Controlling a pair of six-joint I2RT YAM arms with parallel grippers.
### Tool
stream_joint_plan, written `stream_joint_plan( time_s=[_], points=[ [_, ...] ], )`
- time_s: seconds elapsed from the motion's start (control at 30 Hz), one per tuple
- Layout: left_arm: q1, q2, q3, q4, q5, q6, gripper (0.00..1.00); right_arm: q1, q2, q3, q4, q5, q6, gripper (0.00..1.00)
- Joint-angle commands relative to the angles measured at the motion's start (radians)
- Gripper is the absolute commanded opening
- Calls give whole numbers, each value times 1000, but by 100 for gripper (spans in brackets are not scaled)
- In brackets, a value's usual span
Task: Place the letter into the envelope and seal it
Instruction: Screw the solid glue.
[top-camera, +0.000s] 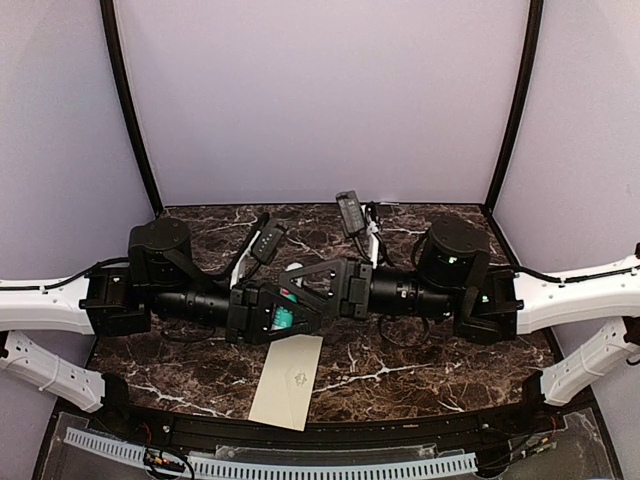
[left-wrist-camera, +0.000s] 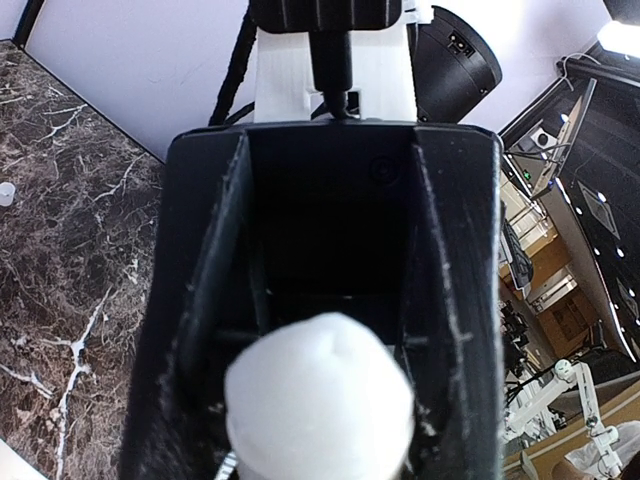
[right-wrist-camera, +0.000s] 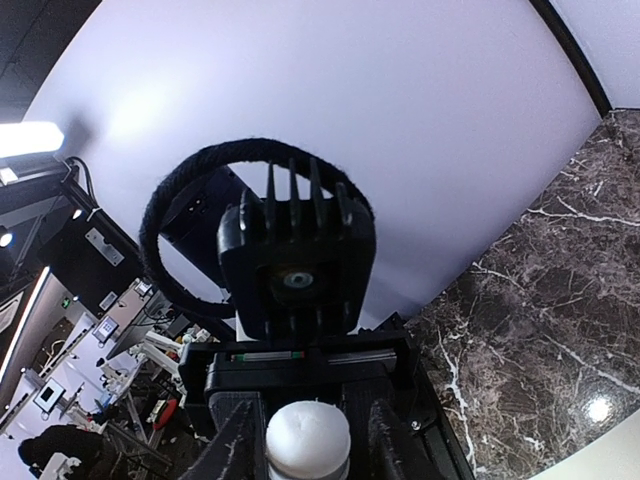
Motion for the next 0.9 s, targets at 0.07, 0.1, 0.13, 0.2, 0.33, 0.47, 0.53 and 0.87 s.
stream_joint_plan(
  time_s=[0.07,0.1,0.13,0.2,0.33,0.47,0.53,0.87],
  points=[
    [-5,-15,26,27,-26,8,0,8,0,20,28,-4,11,23],
    [-5,-15,26,20,-29,7,0,8,-3,20,25,0,13,19],
    [-5,-17,25,16,-39,7,1,9,-6,19,20,4,14,16],
    [-5,-23,21,3,-57,7,17,8,-16,15,8,19,20,12],
    [-5,-44,3,-5,-83,-1,55,9,-43,11,-40,63,21,10],
    [-5,-70,-16,-8,-91,-11,67,7,-72,24,-129,128,20,10],
    [-5,-79,-21,-21,-95,-15,68,3,-80,37,-172,156,21,10],
    [-5,-52,-8,-120,-144,-24,66,-8,-102,46,-231,213,55,9]
  ],
)
